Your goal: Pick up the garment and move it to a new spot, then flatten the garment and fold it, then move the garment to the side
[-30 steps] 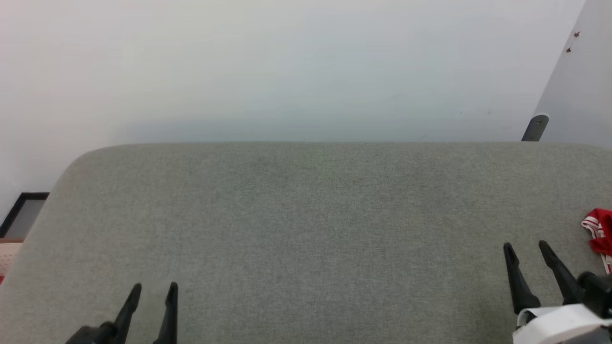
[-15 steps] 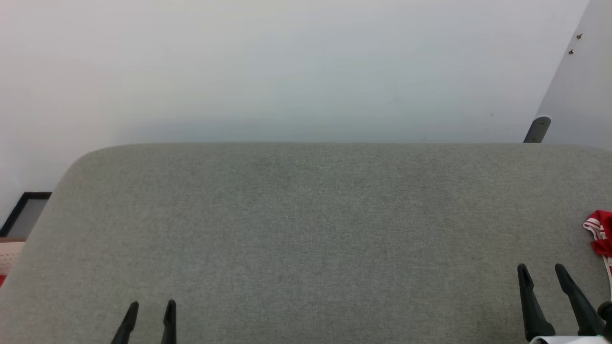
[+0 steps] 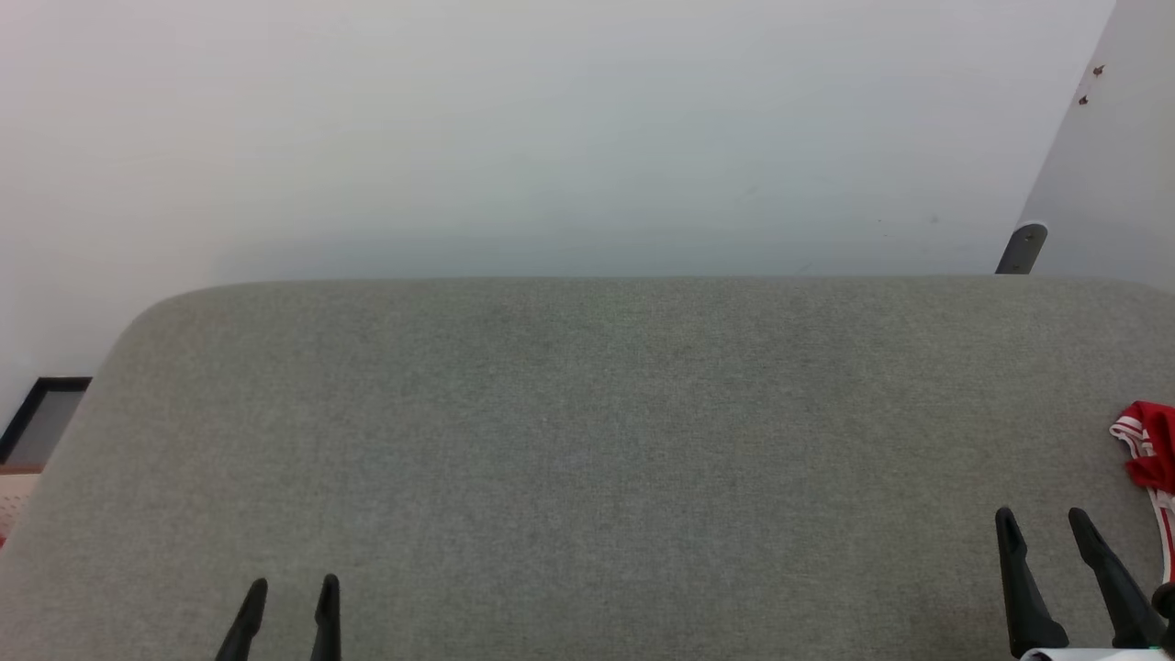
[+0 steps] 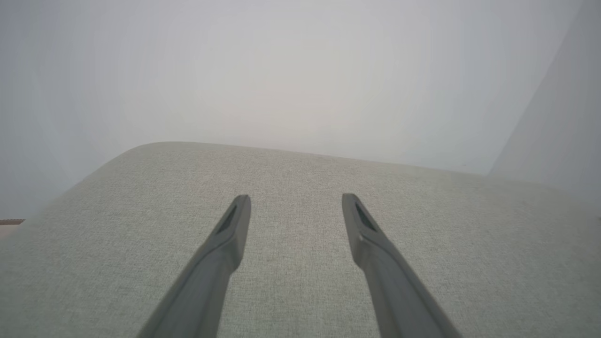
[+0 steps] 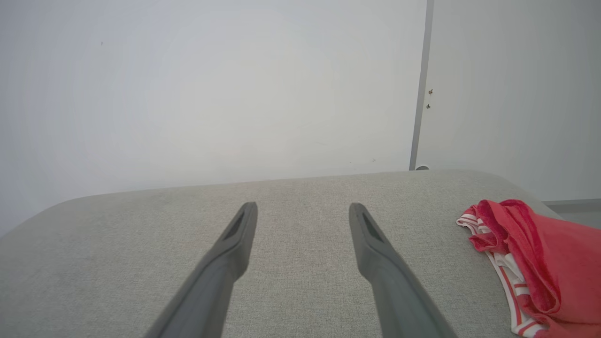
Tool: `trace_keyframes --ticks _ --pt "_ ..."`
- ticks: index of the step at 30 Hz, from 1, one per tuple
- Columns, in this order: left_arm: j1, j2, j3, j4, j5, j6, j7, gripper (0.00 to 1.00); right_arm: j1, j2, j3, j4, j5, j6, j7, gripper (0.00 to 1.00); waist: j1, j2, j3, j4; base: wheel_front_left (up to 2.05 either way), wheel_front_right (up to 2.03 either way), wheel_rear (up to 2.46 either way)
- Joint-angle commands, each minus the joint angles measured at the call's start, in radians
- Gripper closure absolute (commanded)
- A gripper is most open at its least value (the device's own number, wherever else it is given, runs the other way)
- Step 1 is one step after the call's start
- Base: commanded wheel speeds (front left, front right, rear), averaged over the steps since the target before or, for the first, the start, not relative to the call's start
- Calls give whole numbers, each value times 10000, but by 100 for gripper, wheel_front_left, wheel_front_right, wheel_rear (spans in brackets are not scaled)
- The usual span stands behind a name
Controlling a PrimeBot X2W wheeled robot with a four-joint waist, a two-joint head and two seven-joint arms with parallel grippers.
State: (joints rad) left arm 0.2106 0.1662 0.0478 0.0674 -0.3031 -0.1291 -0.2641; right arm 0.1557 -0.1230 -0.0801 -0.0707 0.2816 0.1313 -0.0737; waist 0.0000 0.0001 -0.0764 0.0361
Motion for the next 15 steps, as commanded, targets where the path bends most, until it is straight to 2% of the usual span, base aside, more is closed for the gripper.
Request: trace_keyframes --ticks 1,7,8,12,15 --pt "58 -10 38 -53 32 -25 5 0 121 37 -20 -55 9 -11 17 0 0 -1 -3 3 0 0 0" --pt "74 -97 109 -136 59 -26 5 0 93 94 10 -120 48 -11 81 0 0 -1 2 2 0 0 0" --pt "0 -70 94 -117 -1 0 2 100 1 69 4 -79 9 0 53 100 0 -1 1 1 0 0 0" --pt "49 -207 18 255 -80 0 13 100 26 148 19 334 48 0 60 100 0 -1 3 0 0 0 0" --pt "-85 -244 37 310 -641 -1 165 100 -97 172 -6 460 609 0 145 100 0 -1 22 -9 0 0 0"
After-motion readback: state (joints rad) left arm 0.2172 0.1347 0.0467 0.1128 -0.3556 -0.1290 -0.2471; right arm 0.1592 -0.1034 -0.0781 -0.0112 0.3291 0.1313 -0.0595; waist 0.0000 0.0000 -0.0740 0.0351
